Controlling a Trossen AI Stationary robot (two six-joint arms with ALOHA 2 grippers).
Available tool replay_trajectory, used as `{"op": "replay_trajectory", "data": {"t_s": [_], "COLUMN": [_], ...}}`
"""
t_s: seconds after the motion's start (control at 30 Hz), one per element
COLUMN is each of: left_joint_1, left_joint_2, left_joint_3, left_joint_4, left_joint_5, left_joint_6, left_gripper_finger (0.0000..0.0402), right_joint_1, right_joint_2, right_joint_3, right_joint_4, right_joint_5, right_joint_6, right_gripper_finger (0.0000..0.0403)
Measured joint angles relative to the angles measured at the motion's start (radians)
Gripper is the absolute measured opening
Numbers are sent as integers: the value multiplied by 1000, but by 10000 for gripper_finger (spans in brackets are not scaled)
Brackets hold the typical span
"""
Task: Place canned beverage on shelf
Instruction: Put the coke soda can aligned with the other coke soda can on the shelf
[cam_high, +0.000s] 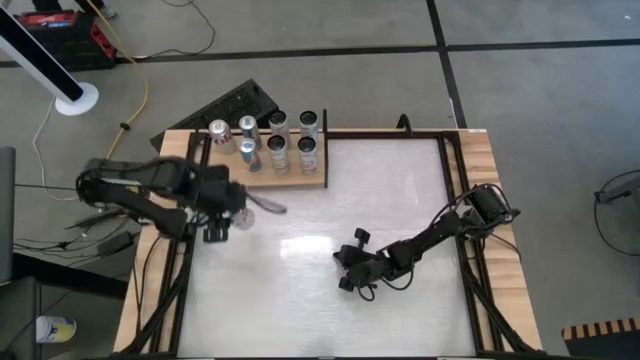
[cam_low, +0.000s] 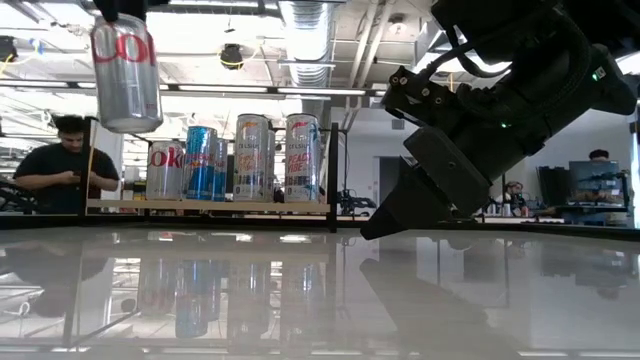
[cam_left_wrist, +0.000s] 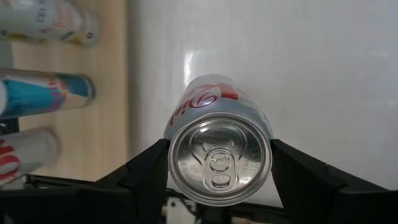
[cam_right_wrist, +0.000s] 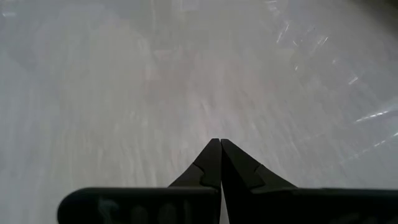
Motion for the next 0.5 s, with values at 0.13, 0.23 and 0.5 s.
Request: {"op": "replay_trajectory", "data": {"t_s": [0.13,0.23,0.5], "left_joint_1": [166,305,680], "left_joint_2": [-18,-18,-15], "left_joint_3": [0,0,0], "left_joint_4": [-12,-41,-41], "left_joint_5": [51,59,170], "left_joint_6": [183,321,661], "left_gripper_finger": [228,228,228], "right_joint_1": [0,0,0], "right_joint_2": [0,0,0], "right_joint_3": [0,0,0], "right_joint_4": [0,-1,-4], "right_joint_5": [0,0,0], "right_joint_6": [-3,-3,-3], "right_gripper_finger": [27,27,27]}}
